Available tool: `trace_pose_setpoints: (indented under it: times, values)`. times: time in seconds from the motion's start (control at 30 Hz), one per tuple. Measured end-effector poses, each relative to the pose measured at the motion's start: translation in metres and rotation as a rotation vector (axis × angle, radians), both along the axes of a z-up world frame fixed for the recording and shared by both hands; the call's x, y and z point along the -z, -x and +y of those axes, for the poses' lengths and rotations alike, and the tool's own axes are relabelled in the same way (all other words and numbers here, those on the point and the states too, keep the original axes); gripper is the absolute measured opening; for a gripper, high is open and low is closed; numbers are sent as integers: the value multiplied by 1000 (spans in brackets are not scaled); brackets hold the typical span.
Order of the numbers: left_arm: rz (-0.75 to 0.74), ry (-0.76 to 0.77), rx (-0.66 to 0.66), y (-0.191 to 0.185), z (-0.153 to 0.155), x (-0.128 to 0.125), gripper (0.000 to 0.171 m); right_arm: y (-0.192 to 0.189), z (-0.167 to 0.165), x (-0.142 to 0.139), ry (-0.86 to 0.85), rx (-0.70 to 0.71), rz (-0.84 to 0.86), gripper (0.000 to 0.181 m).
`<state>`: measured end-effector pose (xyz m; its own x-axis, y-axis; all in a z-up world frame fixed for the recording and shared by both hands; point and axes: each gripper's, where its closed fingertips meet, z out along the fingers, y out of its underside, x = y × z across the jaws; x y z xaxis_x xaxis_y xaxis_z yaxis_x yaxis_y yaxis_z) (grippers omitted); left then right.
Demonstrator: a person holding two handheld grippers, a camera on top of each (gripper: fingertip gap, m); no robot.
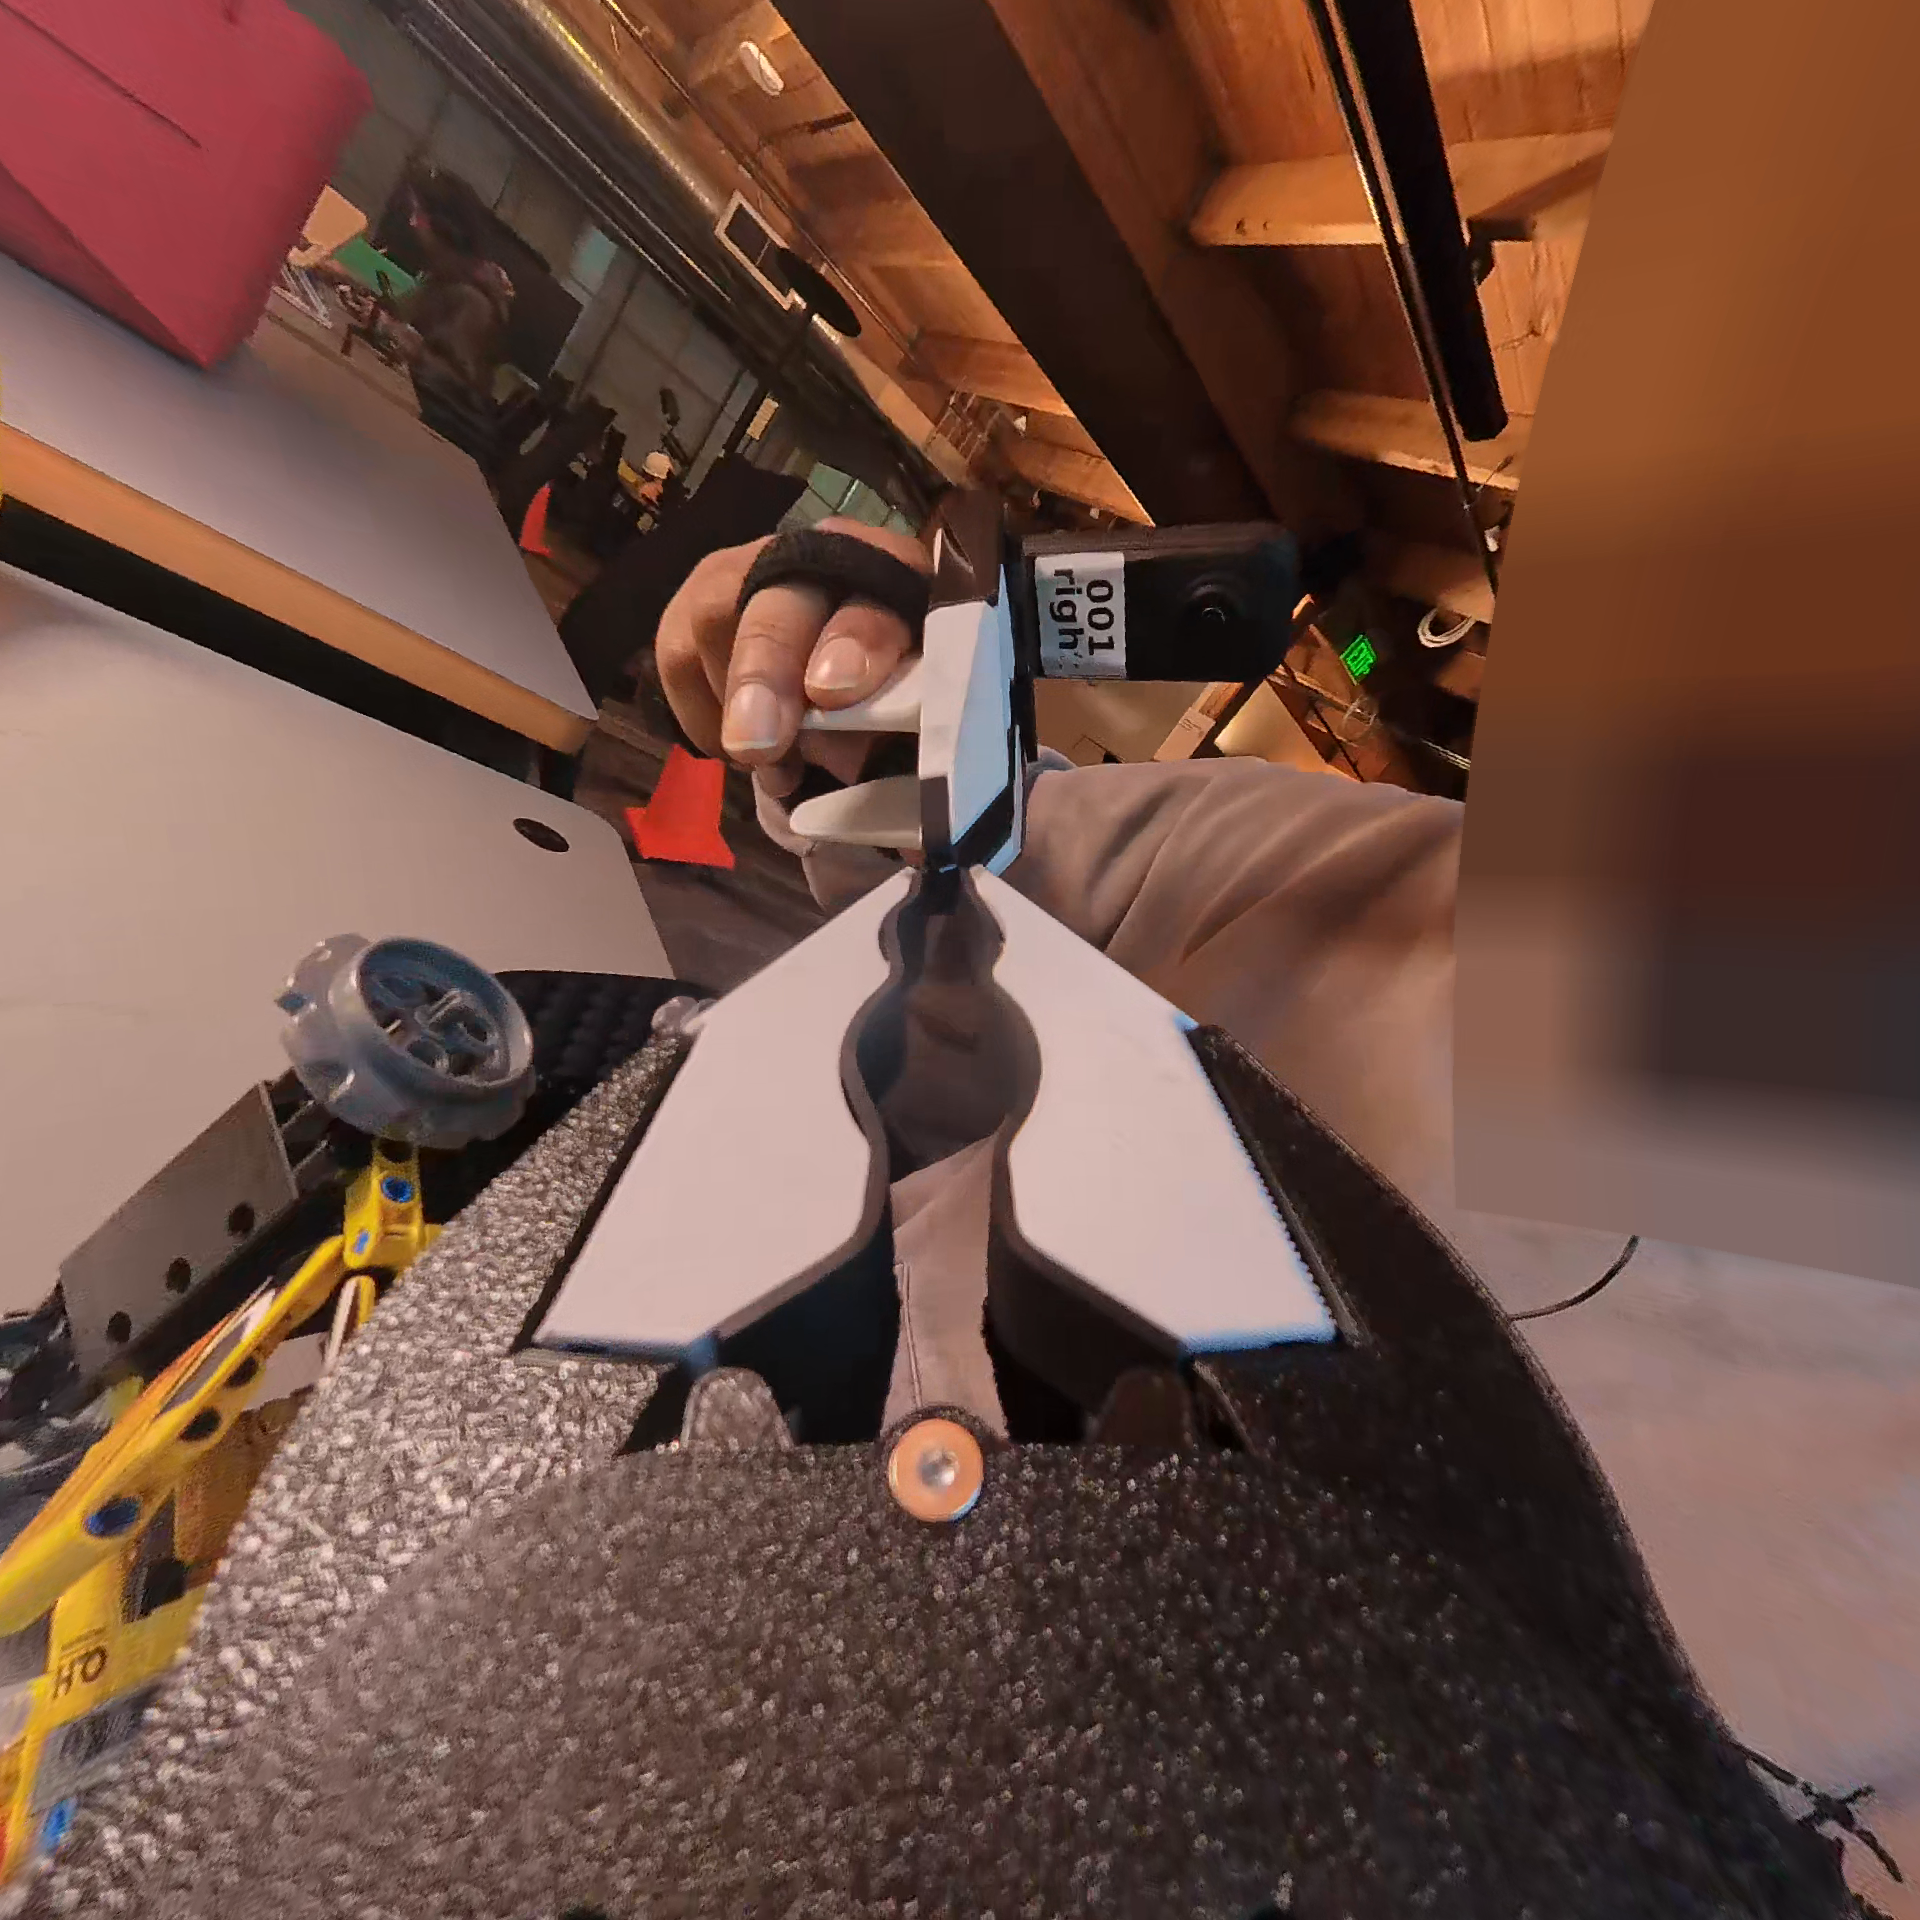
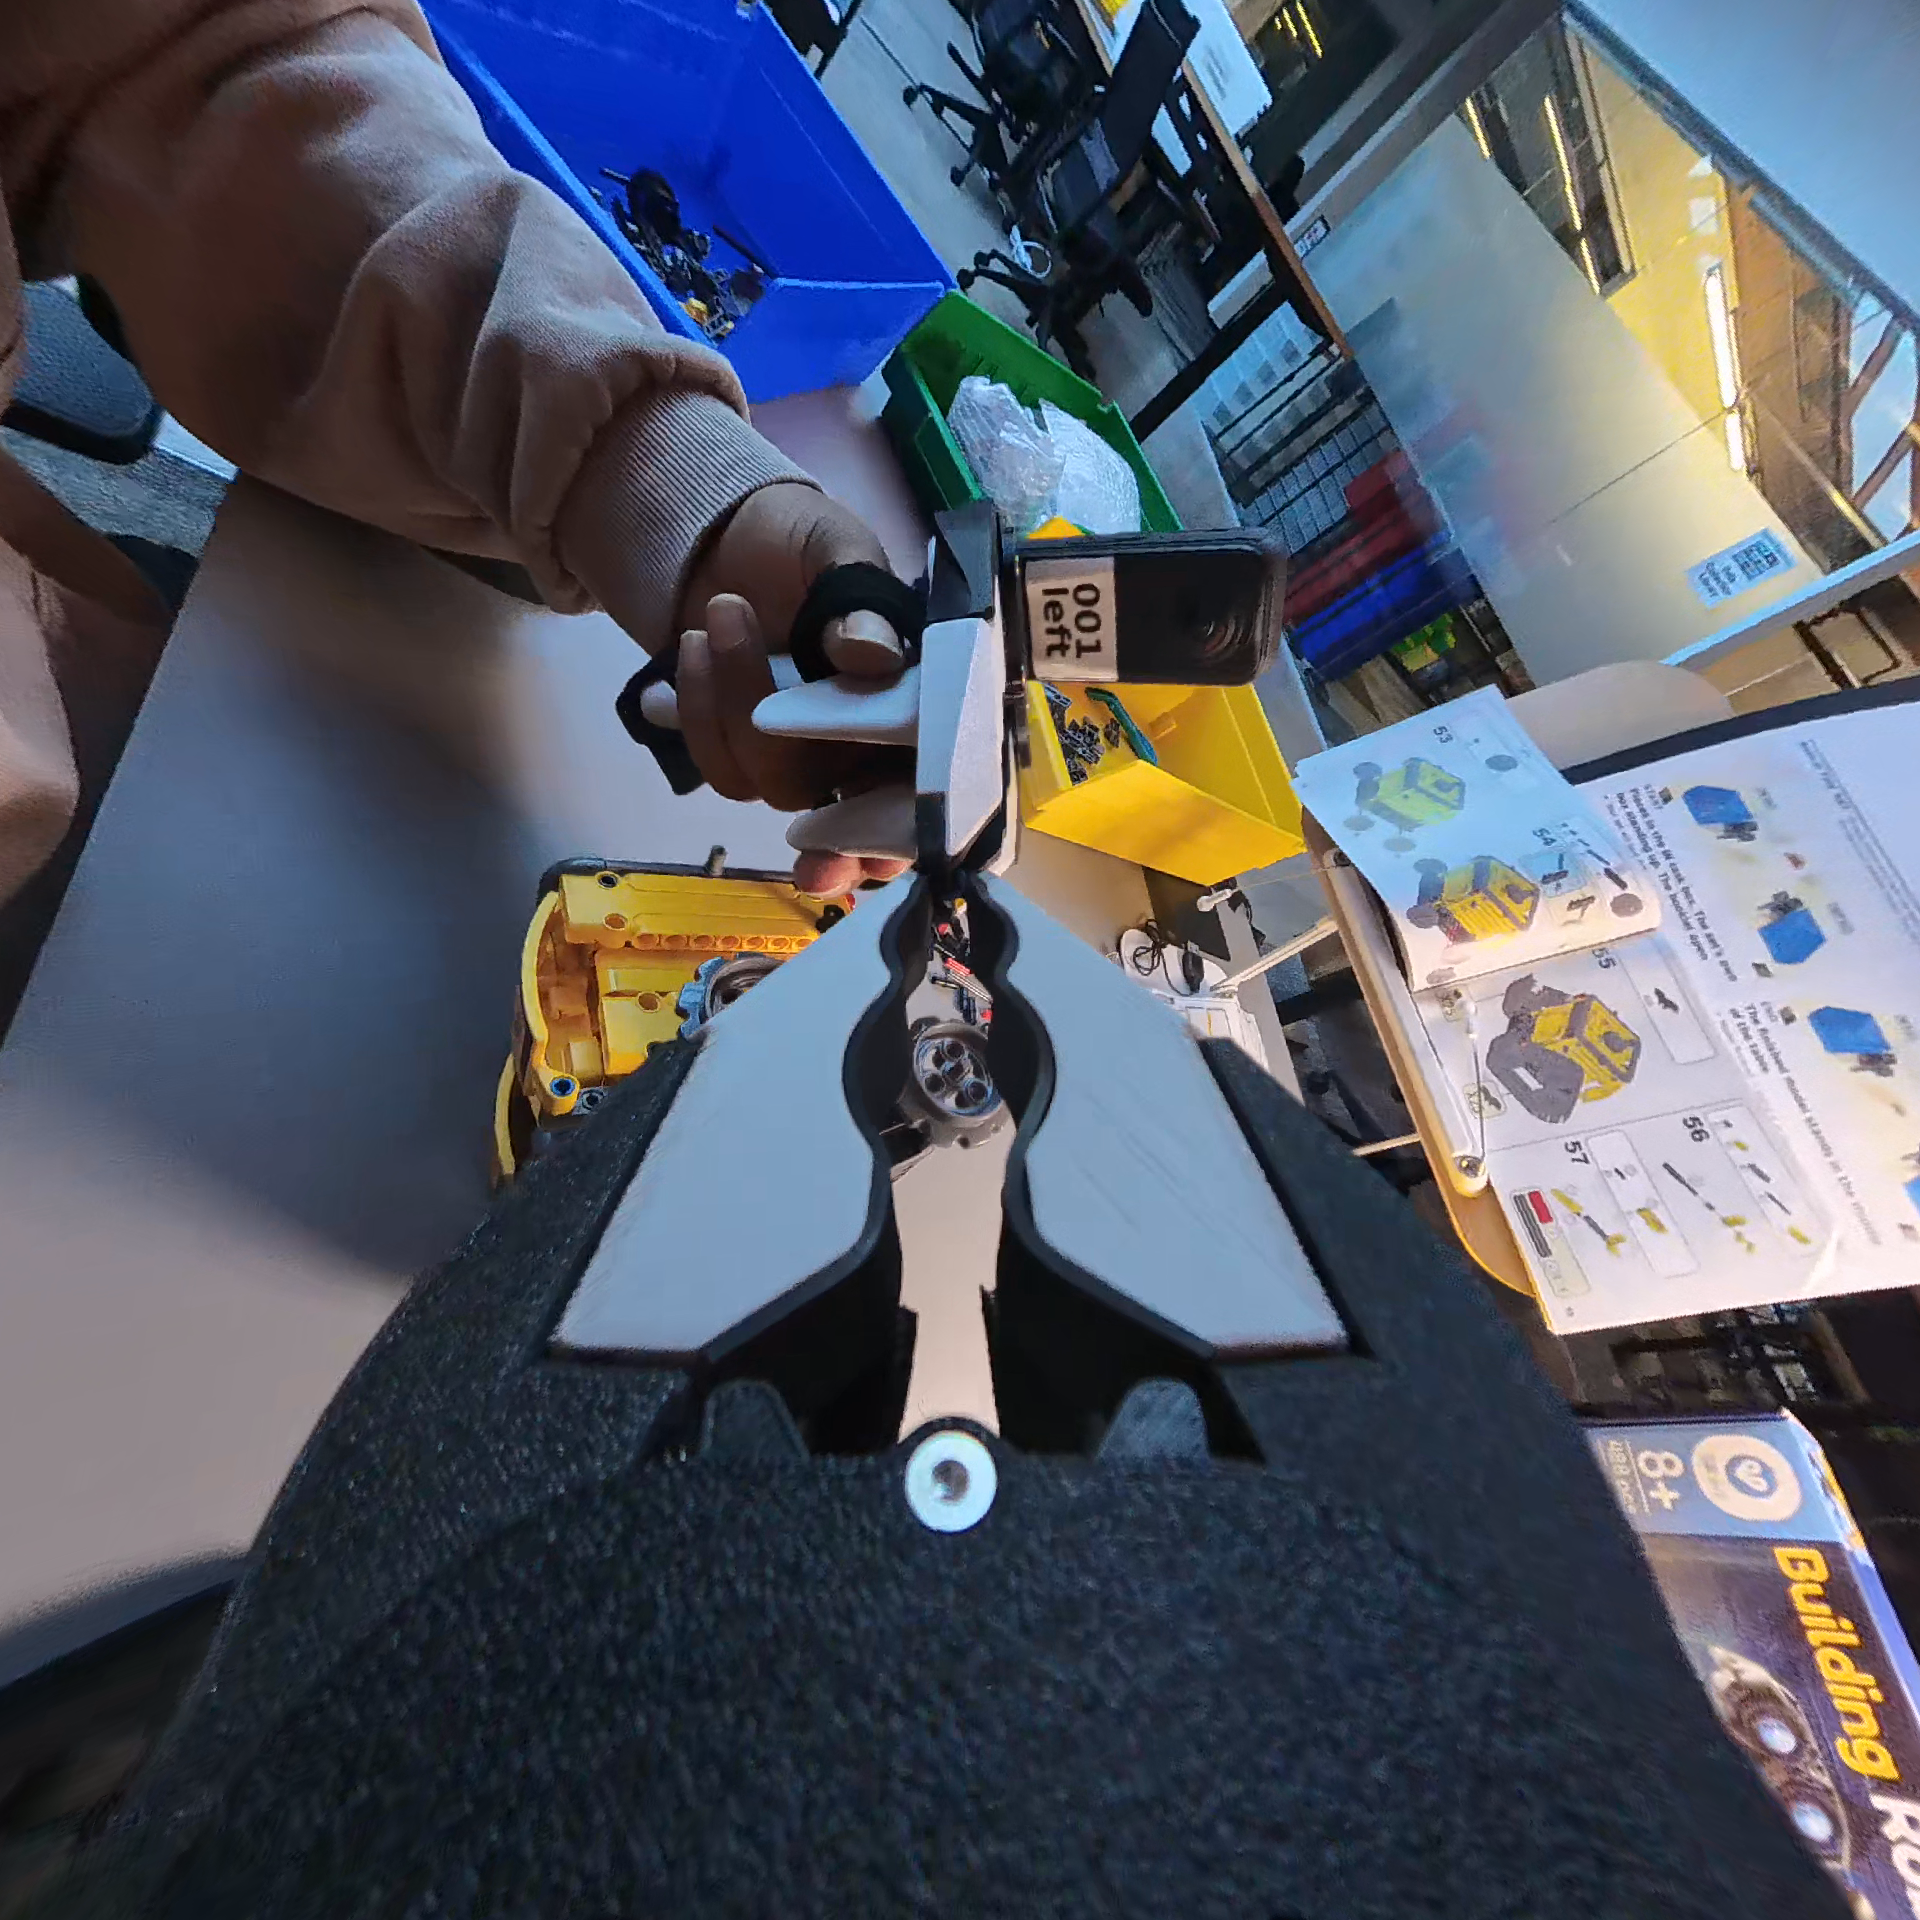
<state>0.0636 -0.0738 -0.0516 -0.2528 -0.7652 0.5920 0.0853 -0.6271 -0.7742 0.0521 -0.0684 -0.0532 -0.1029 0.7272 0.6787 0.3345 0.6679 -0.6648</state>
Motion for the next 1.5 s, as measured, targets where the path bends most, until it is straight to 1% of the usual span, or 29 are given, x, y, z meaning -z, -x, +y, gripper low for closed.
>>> trace_pose_setpoints:
  times: [0.07,0.13,0.2,0.23,0.27,0.33,0.37,0.4,0.47,0.53,0.57,0.63,0.7,0.73,0.77,0.83,0.9,0.93,1.0,1.07,1.17,1.2,1.27,1.4,1.5]
  values:
    - [7,-8,-31,4,1,2,3,3,0,1,-15,-4,-1,5]
    - [35,-39,-92,9,6,5,2,7,3,4,17,8,-4,5]
    - [116,-114,-232,21,23,12,2,8,8,9,131,24,-12,19]
    - [203,-174,-346,34,40,21,3,4,11,11,208,32,-24,22]
    - [325,-248,-487,53,62,34,3,-1,13,16,285,36,-50,29]
    - [599,-349,-754,107,107,67,3,-17,10,32,448,36,-145,41]
    - [729,-361,-839,134,125,85,3,-26,6,44,518,33,-208,49]
    - [828,-346,-902,158,138,103,4,-34,3,57,554,45,-263,56]
    - [937,-278,-959,190,156,134,4,-42,0,81,533,70,-328,57]
    - [982,-210,-986,205,167,154,4,-38,1,93,477,103,-317,41]
    - [1002,-186,-994,210,171,161,7,-34,0,94,470,102,-297,41]
    - [991,-157,-1003,211,173,163,24,-30,-2,94,481,96,-283,41]
    - [900,-197,-984,197,167,145,35,-25,-1,91,492,91,-253,40]
    - [835,-239,-948,184,160,130,36,-21,0,91,518,89,-234,40]
    - [769,-291,-895,168,150,113,37,-18,1,90,542,84,-215,40]
    - [639,-405,-744,132,119,83,33,-11,7,87,583,93,-165,40]
    - [539,-488,-571,99,82,63,32,-3,13,85,655,113,-112,40]
    - [513,-518,-500,85,66,59,33,0,15,84,688,112,-90,40]
    - [518,-586,-424,64,46,59,41,5,19,83,725,119,-59,40]
    - [565,-674,-389,48,36,67,47,8,17,83,729,103,-57,40]
    - [627,-763,-340,32,30,81,47,11,10,83,734,63,-70,41]
    - [632,-775,-326,29,28,84,48,12,8,84,725,58,-74,41]
    - [632,-782,-332,27,29,84,42,11,7,84,702,53,-81,41]
    - [653,-802,-355,27,30,83,40,9,9,84,691,71,-77,41]
    - [641,-766,-351,28,28,81,40,10,8,84,700,74,-87,41]
